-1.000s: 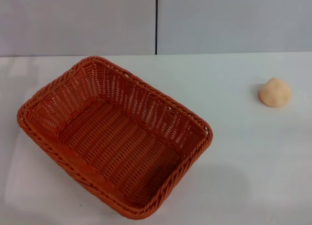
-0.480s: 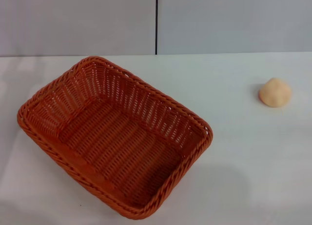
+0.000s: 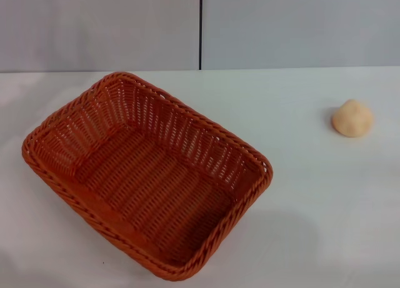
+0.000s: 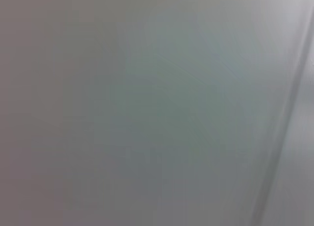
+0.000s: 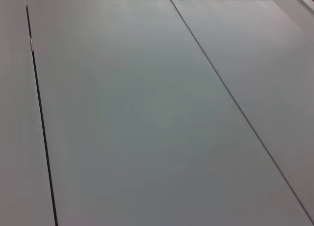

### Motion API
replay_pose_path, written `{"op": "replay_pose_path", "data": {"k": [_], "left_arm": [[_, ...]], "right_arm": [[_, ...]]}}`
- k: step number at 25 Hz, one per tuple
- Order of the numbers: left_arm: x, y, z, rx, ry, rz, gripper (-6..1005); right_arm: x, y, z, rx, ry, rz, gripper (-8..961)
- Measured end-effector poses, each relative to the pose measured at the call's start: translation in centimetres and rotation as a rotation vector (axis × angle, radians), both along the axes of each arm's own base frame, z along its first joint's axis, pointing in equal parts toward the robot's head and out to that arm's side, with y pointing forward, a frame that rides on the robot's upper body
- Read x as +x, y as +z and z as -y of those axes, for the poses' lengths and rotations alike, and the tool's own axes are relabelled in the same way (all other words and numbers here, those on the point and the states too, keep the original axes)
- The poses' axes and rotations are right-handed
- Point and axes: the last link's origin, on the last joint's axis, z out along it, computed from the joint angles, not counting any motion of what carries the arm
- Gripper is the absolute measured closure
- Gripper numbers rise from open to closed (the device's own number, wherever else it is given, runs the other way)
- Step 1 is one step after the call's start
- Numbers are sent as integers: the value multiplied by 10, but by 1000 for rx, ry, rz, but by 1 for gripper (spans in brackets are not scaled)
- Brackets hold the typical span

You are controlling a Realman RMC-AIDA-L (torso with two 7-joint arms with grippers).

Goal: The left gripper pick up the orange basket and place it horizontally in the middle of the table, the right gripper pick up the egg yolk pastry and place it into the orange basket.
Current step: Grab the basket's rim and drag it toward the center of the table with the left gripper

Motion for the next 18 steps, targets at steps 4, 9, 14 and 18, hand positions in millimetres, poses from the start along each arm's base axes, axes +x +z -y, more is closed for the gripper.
{"op": "replay_pose_path", "data": {"k": [4,9,14,18], "left_arm": [[21,20,-8,-219,-54,-132,401],[57,26,-6,-583,-84,-443,393],[69,20,-11,-716,80,-670,386],[74,3,-16,-771,212,-869,379]], "right_arm": [[1,1,1,4,-5,-1,280],[2,2,3,11,-11,-1,281],[4,4,5,28,-25,-6,283],[7,5,10,37,-40,-7,284]]}}
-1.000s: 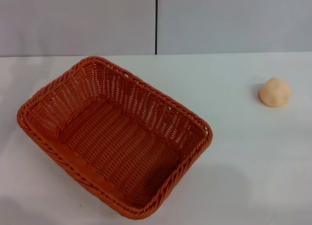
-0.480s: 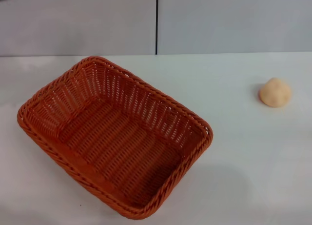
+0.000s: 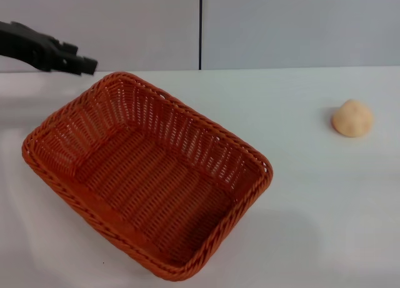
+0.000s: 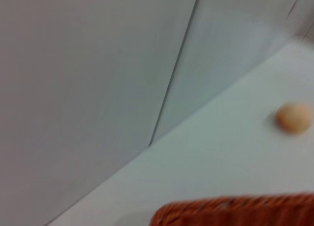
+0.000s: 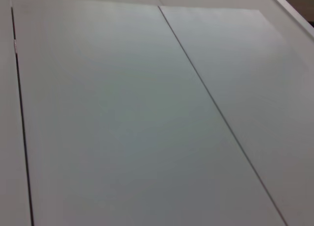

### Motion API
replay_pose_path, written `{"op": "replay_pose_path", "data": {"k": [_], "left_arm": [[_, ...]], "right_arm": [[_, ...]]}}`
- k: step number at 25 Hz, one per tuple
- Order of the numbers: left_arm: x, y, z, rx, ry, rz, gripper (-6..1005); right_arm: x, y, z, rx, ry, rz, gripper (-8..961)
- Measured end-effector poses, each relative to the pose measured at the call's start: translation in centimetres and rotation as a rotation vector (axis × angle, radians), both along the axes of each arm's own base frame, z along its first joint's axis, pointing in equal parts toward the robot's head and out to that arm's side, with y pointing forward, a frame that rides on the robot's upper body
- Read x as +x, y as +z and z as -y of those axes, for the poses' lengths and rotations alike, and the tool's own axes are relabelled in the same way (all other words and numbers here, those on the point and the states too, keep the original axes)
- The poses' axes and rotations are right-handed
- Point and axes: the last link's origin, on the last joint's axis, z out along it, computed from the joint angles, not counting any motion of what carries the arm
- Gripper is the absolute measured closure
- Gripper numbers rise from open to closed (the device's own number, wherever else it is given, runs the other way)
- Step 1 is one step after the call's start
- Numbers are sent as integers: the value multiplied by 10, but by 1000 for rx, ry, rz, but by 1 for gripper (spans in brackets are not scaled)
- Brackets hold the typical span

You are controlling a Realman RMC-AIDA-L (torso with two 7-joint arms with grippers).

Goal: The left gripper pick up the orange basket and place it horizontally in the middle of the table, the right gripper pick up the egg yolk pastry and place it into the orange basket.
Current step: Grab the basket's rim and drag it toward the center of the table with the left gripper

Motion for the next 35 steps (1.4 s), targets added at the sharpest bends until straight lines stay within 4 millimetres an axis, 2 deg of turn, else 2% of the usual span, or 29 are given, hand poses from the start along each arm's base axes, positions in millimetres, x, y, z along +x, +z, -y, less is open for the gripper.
{"op": "replay_pose_path", "data": {"k": [5,8,10,15,35], "left_arm": [[5,-18,-8,38,12,-165,372],[3,-21,-10,34,26,-177,367],[-6,-24,-14,24,60,-186,188],[-21,-27,-18,18,126,-198,191],[-44,-54,-7,-82,231,-214,199]], "right_arm": [[0,2,-1,9,-1,0,286],[1,2,-3,5,-4,-4,287],[2,1,-3,0,-11,-11,288],[4,2,-6,-3,-24,-21,289],[2,5,-22,-21,-19,-22,296]]}}
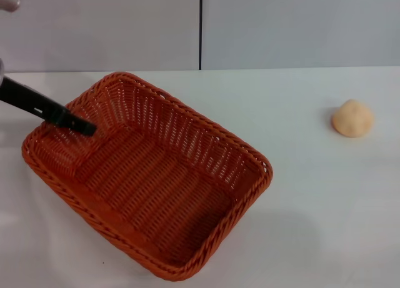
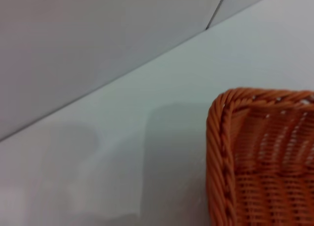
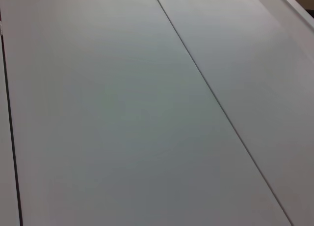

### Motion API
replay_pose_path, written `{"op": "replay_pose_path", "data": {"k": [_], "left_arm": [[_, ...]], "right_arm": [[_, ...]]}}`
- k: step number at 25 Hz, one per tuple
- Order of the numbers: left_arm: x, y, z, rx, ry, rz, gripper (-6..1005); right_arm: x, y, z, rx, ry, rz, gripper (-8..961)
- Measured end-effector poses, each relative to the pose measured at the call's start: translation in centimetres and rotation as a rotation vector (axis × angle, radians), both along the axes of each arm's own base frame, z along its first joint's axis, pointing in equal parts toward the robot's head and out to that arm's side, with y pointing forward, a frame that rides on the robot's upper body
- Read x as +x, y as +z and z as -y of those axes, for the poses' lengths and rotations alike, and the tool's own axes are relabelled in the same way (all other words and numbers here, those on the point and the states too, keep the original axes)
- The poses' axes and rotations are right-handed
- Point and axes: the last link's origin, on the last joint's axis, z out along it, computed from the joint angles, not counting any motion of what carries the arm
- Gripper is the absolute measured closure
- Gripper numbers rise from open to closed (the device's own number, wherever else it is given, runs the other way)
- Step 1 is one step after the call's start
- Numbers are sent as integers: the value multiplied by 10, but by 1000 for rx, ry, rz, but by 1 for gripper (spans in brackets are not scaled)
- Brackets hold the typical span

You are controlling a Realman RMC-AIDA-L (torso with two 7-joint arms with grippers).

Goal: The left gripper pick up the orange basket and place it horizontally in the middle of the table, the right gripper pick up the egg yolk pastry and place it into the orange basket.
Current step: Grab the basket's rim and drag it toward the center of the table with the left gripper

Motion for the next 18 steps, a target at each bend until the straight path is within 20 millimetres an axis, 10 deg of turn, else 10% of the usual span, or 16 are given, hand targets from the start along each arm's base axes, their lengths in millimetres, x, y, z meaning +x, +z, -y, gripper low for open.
{"op": "replay_pose_path", "data": {"k": [18], "left_arm": [[0,-2,-6,15,30,-106,445]], "right_arm": [[4,-2,-1,-14,-24,-20,302]]}}
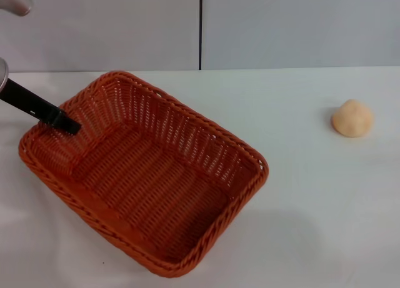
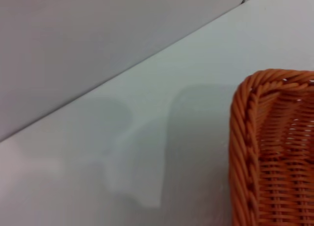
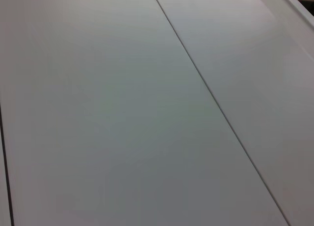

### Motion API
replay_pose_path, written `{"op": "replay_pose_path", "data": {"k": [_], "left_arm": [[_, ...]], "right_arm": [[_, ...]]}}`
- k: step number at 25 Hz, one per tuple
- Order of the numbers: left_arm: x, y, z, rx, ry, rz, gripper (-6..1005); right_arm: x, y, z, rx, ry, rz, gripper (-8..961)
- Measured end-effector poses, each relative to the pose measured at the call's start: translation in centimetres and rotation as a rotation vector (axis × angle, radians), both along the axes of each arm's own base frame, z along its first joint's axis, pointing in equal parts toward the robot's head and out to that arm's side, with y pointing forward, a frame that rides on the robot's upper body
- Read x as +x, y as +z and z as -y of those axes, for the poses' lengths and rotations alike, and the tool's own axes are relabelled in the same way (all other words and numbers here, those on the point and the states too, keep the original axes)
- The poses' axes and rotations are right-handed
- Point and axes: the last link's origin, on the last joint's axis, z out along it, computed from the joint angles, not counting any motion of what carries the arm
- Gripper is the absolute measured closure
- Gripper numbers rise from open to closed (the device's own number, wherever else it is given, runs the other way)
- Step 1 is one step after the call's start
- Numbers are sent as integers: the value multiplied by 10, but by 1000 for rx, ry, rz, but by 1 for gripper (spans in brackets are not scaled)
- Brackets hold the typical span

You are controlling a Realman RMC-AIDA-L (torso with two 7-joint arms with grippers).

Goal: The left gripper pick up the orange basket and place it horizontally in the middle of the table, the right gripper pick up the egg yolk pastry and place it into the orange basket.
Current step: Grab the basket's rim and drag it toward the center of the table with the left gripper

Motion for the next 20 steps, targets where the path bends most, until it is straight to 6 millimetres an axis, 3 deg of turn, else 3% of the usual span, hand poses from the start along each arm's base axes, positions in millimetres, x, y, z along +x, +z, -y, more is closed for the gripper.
{"op": "replay_pose_path", "data": {"k": [3,9,15,20], "left_arm": [[1,1,0,1,1,-2,506],[3,7,-3,30,28,2,739],[4,8,-3,32,33,5,822],[7,15,-3,47,66,61,829]], "right_arm": [[0,1,0,1,-1,1,303],[0,0,-3,-2,2,-2,305],[-2,1,-5,-3,7,-3,307],[-1,1,-8,-10,2,-7,308]]}}
